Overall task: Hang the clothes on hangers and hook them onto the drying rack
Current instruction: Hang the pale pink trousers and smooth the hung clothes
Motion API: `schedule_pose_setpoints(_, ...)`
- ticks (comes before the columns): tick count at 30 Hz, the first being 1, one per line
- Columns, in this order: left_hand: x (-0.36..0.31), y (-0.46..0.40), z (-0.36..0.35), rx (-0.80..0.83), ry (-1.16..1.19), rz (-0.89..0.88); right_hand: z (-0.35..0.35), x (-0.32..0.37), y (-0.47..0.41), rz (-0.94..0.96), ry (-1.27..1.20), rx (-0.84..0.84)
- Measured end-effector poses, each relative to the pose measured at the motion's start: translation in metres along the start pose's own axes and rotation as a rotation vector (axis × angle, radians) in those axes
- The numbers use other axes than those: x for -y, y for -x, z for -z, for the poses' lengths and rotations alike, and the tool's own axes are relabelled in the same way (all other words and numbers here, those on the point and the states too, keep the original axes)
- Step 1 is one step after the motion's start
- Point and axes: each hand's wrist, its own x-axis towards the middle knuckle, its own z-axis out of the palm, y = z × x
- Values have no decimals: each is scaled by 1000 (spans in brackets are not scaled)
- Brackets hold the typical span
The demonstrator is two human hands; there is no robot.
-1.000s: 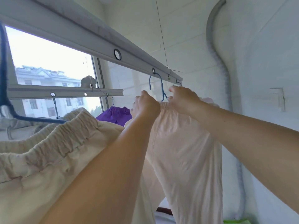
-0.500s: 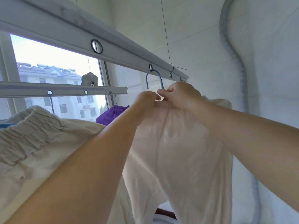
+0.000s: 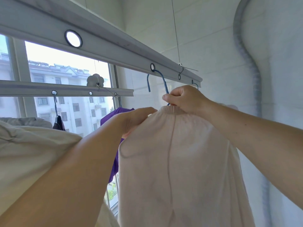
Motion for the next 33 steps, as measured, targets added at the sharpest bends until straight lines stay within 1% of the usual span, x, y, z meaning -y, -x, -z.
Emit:
schedule_pose_setpoints(1,2,2,-2,4,-44,-13,1,0,1,2,-12,1)
schedule_pose_setpoints(3,2,8,-11,-57,-69,-68,3,-1,2,9,-23,7)
schedule_pose_setpoints(5,2,9,-12,-170,-98,-104,3,-1,3,9,-14,9)
schedule_pose_setpoints(7,1,11,-9,-345,-148,-72,2,-2,2,10,14,6)
schedule_pose_setpoints(9,0,12,-5,-520,-450,-79,0,-1,1,10,56,9)
schedule_pose_setpoints(10,1,9,-1,-638,-602,-168,0,-1,0,9,71,14)
schedule_pose_setpoints(11,0,9,2,-714,-646,-268,0,0,-1,11,81,21)
schedule_pose_setpoints(12,-2,13,4,-757,-619,-349,-1,1,-1,17,94,24)
schedule_pose_setpoints(16,-1,18,15,-941,-672,-530,-5,4,-5,35,187,9)
schedule_pose_setpoints(18,1,19,16,-961,-712,-599,-8,7,-6,53,228,-9)
schedule_pose_setpoints(21,5,16,18,-860,-743,-546,-13,10,-7,66,229,-24)
schedule_pose_setpoints(23,10,14,16,-832,-749,-568,-16,12,-8,55,187,-3)
schedule_pose_setpoints(28,15,14,24,-876,-692,-626,-23,12,-13,23,131,16)
schedule_pose_setpoints(29,15,15,26,-859,-714,-587,-24,11,-15,20,114,12)
schedule_pose_setpoints(31,17,16,26,-771,-791,-471,-27,9,-15,12,80,11)
schedule_pose_setpoints(33,22,15,24,-726,-837,-410,-31,10,-15,18,59,7)
